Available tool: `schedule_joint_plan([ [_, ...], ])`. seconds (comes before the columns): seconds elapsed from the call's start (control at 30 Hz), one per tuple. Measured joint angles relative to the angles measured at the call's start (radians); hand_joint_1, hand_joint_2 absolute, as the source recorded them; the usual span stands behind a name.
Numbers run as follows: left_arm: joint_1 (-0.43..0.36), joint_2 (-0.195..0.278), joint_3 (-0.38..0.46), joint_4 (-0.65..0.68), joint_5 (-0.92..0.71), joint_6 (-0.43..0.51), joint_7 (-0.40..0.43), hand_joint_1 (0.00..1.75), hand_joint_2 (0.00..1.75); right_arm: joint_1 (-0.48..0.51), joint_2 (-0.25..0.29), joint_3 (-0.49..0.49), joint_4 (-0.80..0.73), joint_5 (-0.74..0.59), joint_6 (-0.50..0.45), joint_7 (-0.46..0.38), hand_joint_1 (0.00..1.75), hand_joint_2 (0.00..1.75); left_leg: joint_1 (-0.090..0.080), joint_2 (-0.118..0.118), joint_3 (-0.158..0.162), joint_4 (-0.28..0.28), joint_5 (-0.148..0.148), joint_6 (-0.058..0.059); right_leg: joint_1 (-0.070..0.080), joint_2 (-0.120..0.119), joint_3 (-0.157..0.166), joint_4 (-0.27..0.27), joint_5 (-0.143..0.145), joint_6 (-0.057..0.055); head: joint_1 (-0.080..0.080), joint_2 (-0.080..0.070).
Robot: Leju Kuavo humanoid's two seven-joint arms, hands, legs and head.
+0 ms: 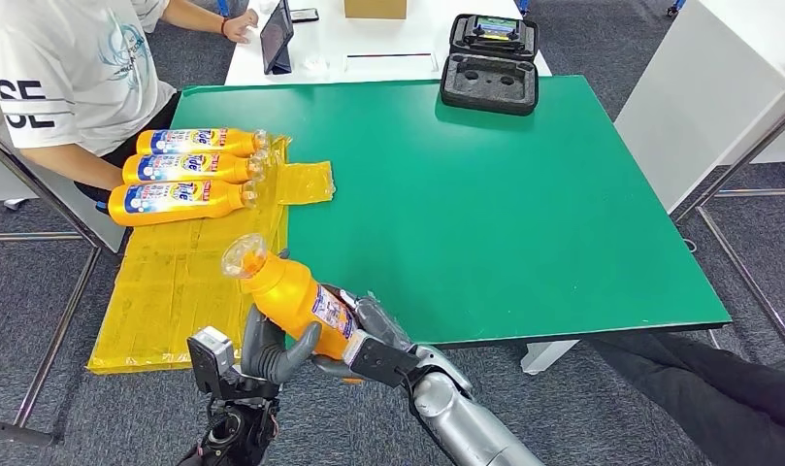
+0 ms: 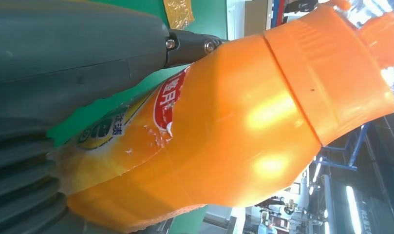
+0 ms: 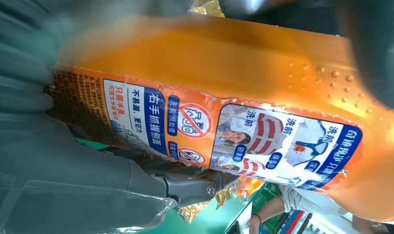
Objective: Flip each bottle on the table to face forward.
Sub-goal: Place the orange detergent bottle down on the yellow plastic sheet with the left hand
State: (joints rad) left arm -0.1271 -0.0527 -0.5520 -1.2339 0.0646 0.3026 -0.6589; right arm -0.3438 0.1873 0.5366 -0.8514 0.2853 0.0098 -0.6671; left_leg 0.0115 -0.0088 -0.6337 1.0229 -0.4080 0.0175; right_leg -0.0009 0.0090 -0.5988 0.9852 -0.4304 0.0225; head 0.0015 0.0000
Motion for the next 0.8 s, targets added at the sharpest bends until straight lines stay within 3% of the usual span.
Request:
schedule_joint_plan([
  [0.53, -0.001, 0.011, 0.0, 0.033, -0.012, -0.038, 0.019, 0.0, 1.75, -0.032, 0.003, 0.025, 0.049, 0.069, 0.047, 0.033, 1.75, 1.75, 0.0, 0.0, 0.0, 0.0, 0.0, 0.0, 0.0, 0.0, 0.0, 0.0, 0.0, 0.0, 0.0, 0.0],
  [0.63, -0.001, 0.018, 0.0, 0.043, 0.001, -0.049, 0.02, 0.08, 1.75, -0.062, 0.007, 0.047, 0.093, 0.087, 0.05, 0.044, 1.75, 1.75, 0.0, 0.0, 0.0, 0.0, 0.0, 0.0, 0.0, 0.0, 0.0, 0.0, 0.0, 0.0, 0.0, 0.0],
  [0.7, -0.001, 0.022, 0.0, 0.046, 0.007, -0.054, 0.021, 0.68, 1.75, -0.081, 0.01, 0.061, 0.122, 0.097, 0.05, 0.049, 1.75, 1.75, 0.0, 0.0, 0.0, 0.0, 0.0, 0.0, 0.0, 0.0, 0.0, 0.0, 0.0, 0.0, 0.0, 0.0],
  [0.77, 0.0, 0.024, 0.0, 0.047, 0.008, -0.057, 0.021, 1.42, 1.75, -0.097, 0.014, 0.074, 0.147, 0.105, 0.05, 0.054, 1.75, 1.75, 0.0, 0.0, 0.0, 0.0, 0.0, 0.0, 0.0, 0.0, 0.0, 0.0, 0.0, 0.0, 0.0, 0.0],
  [0.8, 0.0, 0.025, -0.001, 0.047, 0.009, -0.059, 0.021, 1.54, 1.75, -0.104, 0.016, 0.08, 0.158, 0.108, 0.05, 0.057, 1.75, 1.75, 0.0, 0.0, 0.0, 0.0, 0.0, 0.0, 0.0, 0.0, 0.0, 0.0, 0.0, 0.0, 0.0, 0.0],
])
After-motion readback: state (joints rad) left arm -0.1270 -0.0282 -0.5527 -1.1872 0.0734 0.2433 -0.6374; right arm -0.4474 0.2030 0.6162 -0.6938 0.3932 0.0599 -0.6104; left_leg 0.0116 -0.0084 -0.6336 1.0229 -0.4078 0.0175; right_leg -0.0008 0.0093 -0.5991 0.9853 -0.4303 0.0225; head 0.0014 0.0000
